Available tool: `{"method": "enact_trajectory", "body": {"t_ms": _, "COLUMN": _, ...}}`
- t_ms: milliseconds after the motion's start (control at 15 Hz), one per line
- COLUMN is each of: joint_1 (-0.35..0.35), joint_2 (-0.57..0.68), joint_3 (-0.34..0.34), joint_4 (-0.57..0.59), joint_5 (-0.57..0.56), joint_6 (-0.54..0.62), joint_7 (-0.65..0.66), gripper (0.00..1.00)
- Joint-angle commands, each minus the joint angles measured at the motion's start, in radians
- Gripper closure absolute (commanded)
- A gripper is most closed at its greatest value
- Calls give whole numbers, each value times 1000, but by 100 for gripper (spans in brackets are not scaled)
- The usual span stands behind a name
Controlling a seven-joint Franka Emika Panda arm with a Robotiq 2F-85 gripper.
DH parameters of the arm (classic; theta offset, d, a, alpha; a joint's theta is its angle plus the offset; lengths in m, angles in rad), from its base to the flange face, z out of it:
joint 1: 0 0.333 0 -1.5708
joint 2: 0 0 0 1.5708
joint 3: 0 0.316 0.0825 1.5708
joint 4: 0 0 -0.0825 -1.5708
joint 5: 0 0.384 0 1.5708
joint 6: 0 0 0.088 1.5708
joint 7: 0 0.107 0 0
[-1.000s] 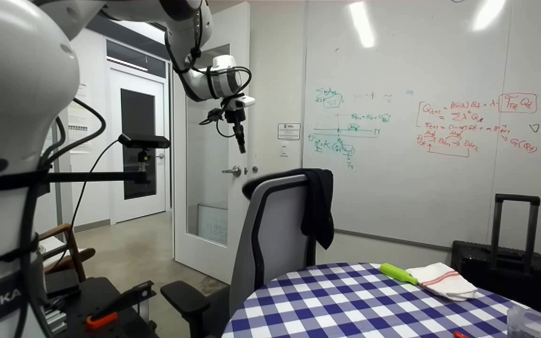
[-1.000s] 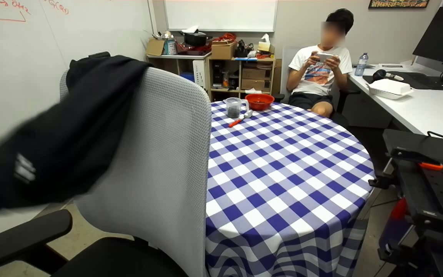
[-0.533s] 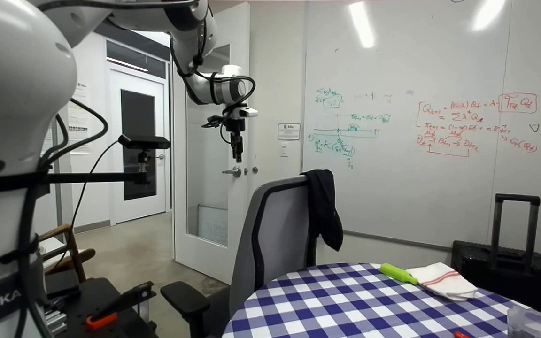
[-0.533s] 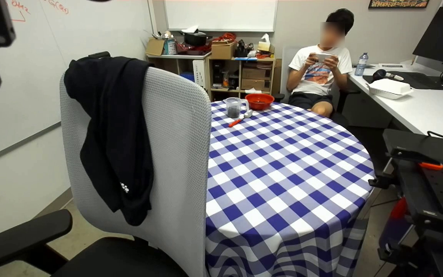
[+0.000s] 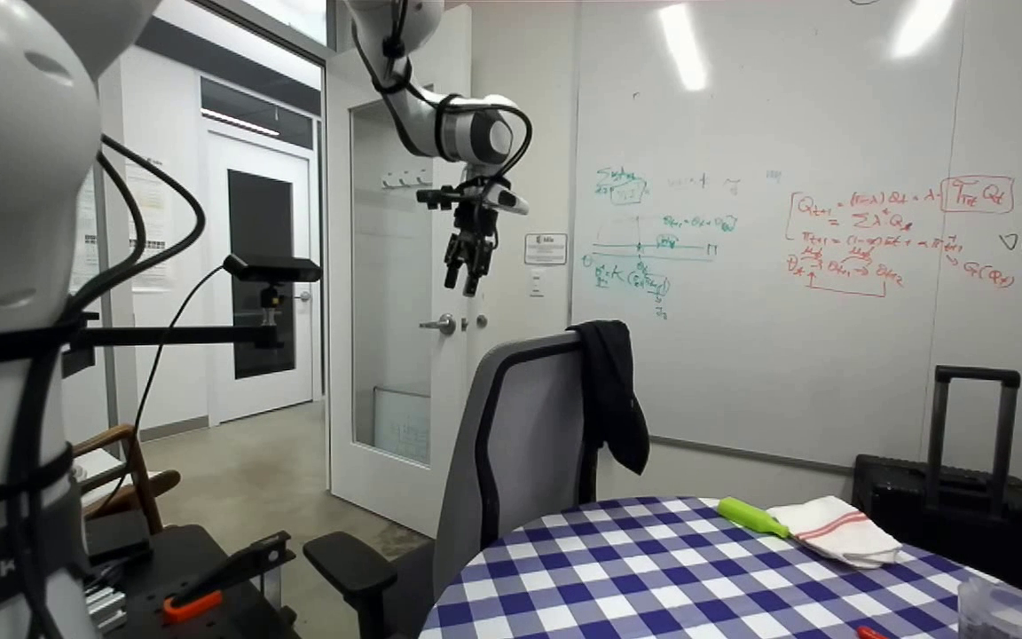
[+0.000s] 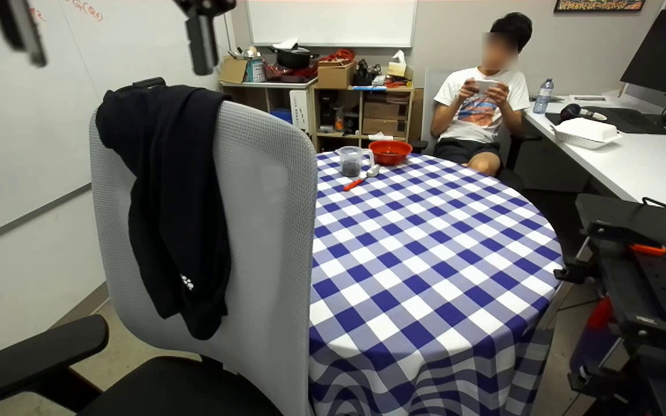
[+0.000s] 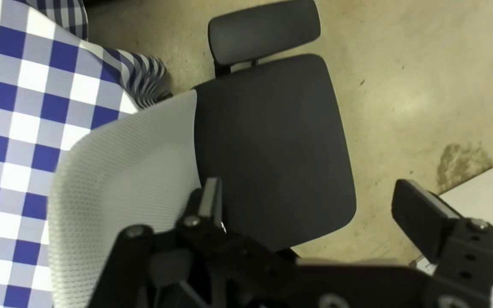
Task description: Put the black towel on the back rest of the chair
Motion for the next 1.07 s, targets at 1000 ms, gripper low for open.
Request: {"method": "enact_trajectory", "body": {"t_ms": 1000, "joint_1": -171, "joint_2": -526, "joint_3": -181, "joint_4": -804, "joint_5": -2, "joint_6": 138, "joint_7": -162, "gripper": 0}}
